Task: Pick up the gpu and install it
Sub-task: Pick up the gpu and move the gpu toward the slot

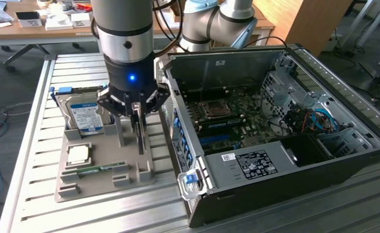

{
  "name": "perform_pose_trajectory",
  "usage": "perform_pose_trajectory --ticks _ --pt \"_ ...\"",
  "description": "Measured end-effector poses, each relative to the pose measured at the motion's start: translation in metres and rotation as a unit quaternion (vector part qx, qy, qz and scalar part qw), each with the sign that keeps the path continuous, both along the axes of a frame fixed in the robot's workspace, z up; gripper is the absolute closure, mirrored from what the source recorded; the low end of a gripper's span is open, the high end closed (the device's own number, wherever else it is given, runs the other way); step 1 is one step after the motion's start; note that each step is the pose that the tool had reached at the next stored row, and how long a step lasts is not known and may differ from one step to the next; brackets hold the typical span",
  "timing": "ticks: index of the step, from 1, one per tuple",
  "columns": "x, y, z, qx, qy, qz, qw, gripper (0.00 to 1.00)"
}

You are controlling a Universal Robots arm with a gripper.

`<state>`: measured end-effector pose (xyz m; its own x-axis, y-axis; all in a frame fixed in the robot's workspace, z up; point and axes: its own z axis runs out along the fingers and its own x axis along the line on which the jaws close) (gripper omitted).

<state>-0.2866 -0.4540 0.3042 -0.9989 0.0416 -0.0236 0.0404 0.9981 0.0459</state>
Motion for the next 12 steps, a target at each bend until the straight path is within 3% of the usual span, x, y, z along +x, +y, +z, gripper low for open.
perform_pose_trajectory --ticks 12 --pt "0.0 0.0 0.0024 0.0 0.0 0.0 1.0 0.73"
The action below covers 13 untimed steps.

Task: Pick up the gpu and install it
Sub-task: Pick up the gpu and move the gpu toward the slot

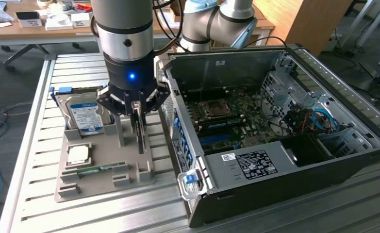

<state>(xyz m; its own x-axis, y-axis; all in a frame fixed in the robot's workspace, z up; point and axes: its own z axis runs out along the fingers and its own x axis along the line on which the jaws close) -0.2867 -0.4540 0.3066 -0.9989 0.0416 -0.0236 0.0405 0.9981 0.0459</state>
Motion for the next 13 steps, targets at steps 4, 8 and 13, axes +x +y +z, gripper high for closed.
perform_pose_trajectory --ticks 4,8,13 --pt "0.0 0.0 0.0 0.0 0.0 0.0 1.0 0.73" --pt "0.0 0.0 0.0016 -0.0002 0.0001 0.0 1.0 0.73" --pt "0.0 0.0 0.0093 0.0 0.0 0.0 1.0 0.73"
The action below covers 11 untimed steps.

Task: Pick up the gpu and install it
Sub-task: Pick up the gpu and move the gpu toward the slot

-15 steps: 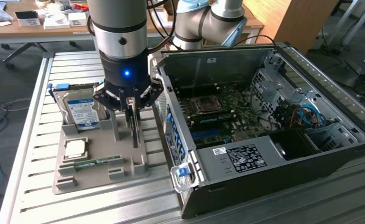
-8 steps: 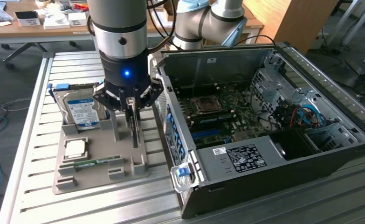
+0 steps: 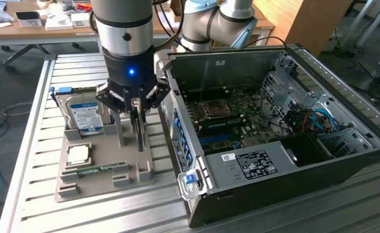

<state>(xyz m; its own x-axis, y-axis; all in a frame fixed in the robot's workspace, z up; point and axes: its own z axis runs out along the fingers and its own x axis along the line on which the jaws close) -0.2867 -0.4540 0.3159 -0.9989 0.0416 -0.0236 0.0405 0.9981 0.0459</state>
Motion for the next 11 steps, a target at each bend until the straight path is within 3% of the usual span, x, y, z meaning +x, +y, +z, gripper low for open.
perform_pose_trajectory --ticks 11 --pt "0.0 0.0 0.0111 0.0 0.0 0.0 1.0 0.73"
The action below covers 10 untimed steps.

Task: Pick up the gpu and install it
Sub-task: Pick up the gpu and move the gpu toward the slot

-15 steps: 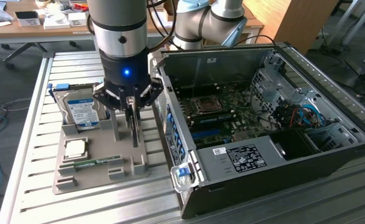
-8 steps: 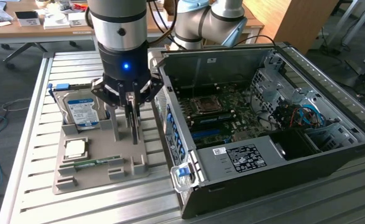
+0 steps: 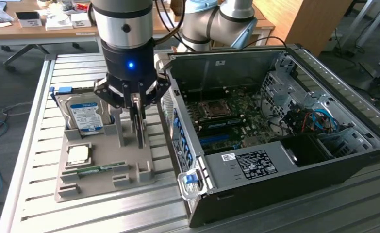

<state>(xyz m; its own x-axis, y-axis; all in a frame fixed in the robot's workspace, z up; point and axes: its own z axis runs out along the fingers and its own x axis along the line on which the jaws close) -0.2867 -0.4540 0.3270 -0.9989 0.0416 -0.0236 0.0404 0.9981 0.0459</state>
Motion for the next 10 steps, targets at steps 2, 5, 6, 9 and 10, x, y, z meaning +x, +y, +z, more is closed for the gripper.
perform_pose_trajectory --ticks 2,5,6,9,10 --pt "0.0 0.0 0.0025 0.0 0.0 0.0 1.0 0.73" --pt "0.0 0.0 0.0069 0.0 0.0 0.0 1.0 0.73" --pt "0.0 0.0 0.0076 0.0 0.0 0.0 1.0 0.73" --pt "0.0 0.0 0.0077 0.0001 -0.0001 0.0 1.0 0.73" --pt "0.0 0.0 0.0078 0.0 0.0 0.0 1.0 0.73"
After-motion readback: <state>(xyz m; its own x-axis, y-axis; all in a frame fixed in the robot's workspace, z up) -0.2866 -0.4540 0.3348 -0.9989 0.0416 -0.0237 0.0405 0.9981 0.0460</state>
